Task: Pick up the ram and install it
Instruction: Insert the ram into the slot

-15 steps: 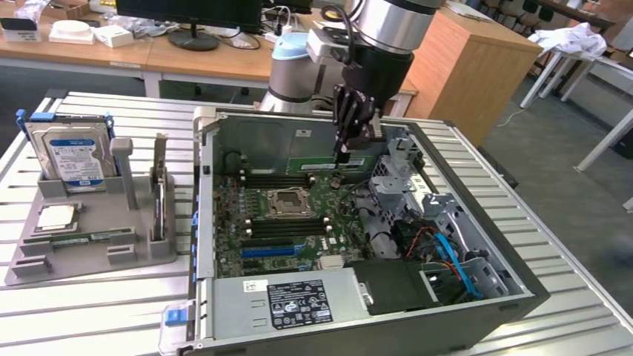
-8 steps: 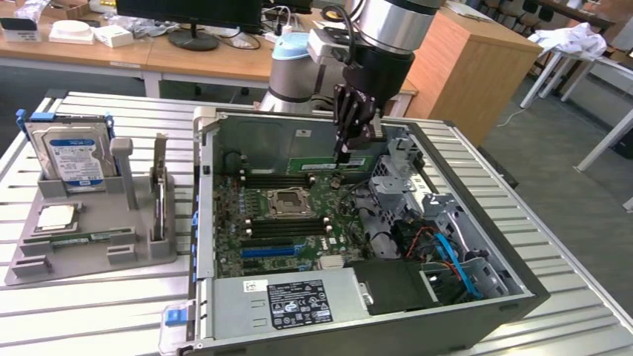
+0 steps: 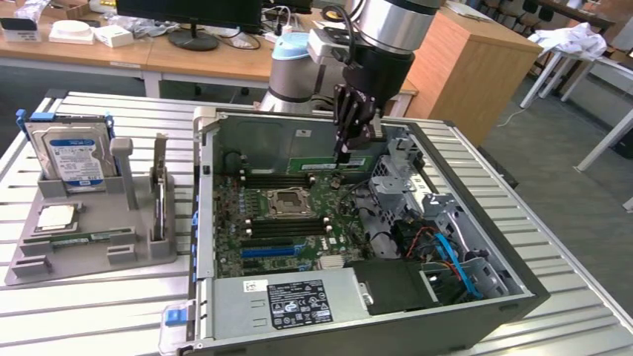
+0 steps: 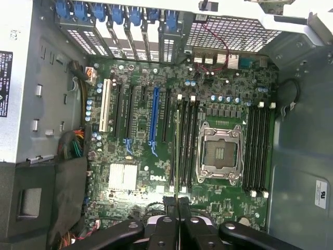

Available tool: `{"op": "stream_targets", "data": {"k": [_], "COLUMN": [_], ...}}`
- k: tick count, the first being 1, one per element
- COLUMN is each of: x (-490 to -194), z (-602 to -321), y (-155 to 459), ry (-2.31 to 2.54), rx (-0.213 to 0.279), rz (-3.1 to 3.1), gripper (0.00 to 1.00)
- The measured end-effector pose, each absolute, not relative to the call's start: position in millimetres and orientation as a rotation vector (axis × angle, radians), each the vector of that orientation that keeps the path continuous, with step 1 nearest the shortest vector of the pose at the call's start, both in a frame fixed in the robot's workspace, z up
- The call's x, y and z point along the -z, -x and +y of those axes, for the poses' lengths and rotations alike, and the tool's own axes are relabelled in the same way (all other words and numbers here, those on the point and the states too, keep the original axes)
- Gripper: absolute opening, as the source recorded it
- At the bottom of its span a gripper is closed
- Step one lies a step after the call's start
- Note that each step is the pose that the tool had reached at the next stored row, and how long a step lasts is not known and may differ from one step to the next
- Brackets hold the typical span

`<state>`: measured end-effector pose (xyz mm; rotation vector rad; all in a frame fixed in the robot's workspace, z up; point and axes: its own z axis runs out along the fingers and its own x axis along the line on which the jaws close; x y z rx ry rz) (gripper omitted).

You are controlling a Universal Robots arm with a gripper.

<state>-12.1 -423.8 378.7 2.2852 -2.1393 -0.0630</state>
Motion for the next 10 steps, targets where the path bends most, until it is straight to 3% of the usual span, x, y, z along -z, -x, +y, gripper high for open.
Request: {"op": "stream_targets", "data": {"k": [10], "x": [-375.4], "z": [-423.8], "y": [12.2], "ry": [-2.135], "rx": [0.064], "rz": [-2.293], "gripper": [0.12]}}
